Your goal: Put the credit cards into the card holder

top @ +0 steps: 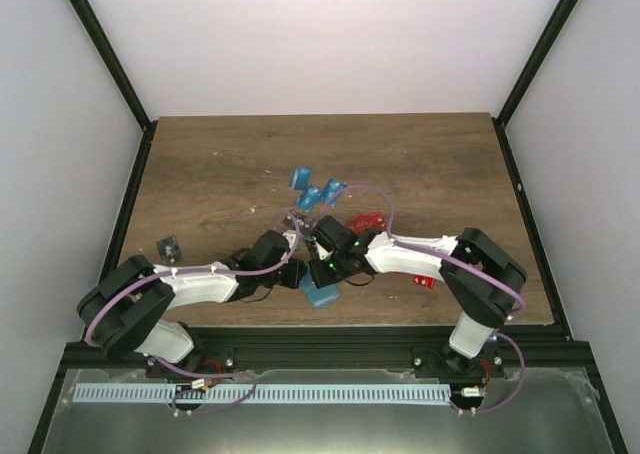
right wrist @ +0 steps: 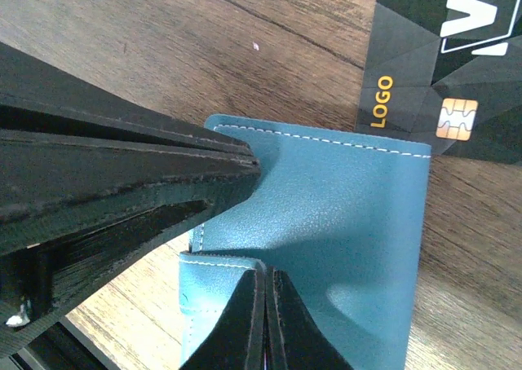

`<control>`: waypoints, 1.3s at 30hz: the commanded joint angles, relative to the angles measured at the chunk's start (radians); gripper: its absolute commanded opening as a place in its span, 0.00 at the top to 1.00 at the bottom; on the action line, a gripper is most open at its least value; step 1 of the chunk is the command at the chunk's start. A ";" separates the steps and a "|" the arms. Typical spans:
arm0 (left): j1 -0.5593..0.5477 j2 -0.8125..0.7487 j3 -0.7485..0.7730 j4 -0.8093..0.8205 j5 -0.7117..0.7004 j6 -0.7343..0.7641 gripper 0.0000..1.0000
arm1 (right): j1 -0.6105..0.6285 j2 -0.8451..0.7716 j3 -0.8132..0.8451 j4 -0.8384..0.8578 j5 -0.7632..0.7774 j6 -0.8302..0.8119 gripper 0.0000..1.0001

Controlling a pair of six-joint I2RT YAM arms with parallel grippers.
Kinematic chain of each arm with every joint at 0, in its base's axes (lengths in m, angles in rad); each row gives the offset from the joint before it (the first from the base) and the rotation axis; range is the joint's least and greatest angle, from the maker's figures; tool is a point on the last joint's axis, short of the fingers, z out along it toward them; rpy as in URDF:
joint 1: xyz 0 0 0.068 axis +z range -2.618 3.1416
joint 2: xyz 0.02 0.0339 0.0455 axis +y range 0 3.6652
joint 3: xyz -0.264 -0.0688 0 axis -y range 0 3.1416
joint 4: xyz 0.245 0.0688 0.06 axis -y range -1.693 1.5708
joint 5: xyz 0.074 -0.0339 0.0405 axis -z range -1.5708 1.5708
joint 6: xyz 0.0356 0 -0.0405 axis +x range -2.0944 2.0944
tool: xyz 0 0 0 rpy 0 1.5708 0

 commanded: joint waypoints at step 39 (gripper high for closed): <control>0.004 -0.115 0.087 -0.227 -0.054 0.037 0.85 | 0.009 -0.055 0.105 -0.096 -0.083 0.043 0.59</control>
